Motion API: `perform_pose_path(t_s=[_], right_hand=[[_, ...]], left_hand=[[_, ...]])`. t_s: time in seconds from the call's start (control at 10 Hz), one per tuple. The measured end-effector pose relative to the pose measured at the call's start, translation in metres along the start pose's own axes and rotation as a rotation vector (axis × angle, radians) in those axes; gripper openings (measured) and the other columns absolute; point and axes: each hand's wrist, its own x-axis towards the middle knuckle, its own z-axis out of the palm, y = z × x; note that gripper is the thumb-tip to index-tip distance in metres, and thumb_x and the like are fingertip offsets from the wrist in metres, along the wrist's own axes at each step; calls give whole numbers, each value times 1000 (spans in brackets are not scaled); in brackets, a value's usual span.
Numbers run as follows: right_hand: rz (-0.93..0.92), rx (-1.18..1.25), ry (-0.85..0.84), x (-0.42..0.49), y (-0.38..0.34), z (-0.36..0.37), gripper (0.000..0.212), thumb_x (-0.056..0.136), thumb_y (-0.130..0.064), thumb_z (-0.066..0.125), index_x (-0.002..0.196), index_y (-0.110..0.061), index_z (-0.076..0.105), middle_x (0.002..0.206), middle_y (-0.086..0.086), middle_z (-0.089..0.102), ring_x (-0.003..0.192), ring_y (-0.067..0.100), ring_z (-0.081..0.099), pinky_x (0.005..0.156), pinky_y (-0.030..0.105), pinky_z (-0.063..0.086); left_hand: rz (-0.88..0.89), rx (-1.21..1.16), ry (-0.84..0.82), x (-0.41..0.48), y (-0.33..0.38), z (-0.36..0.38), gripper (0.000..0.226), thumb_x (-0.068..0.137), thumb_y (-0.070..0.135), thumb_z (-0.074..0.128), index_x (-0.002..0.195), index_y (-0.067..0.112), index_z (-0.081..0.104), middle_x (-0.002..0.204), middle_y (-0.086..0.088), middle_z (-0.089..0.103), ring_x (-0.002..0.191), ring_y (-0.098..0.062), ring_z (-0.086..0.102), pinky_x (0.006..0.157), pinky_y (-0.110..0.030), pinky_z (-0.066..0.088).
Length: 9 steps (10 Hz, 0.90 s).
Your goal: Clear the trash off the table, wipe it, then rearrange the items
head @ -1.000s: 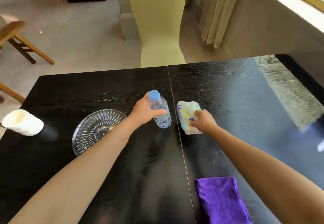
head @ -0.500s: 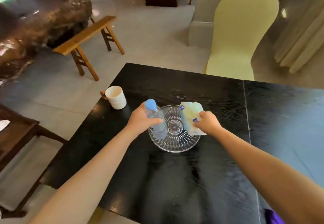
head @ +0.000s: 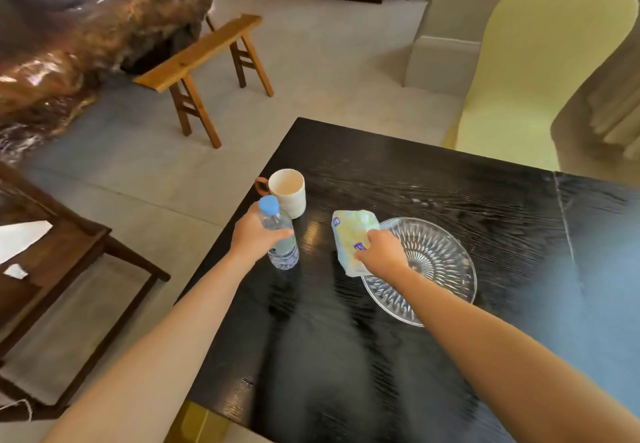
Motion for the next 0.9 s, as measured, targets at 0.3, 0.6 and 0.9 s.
perform_pose_path(t_s=[0.3,0.6,0.9], right_hand=[[163,-86,118,28,-46,41,26,91,-19,45,112,-5,53,121,11,52,116,33,46,86,39,44],[155,-224,70,47,-67,76,36,96,-32,40,119,-8,54,124,9,51,117,30,45,89,38,44],[97,-231,-56,34,-57,71,55,94,-48,42,126,-4,46,130,14,47,121,33,44,95,40,42]], left_hand=[[36,8,11,43,-14,-3,65,65,32,83,120,20,49,105,6,56,96,-13,53,76,-28,43],[157,40,-34,48,-13,2,67,69,34,80,124,22,44,118,3,54,107,-13,50,83,-30,41],[169,10,-84,44,-8,-2,79,73,32,78,137,18,32,136,-5,47,126,-23,45,94,-32,39]])
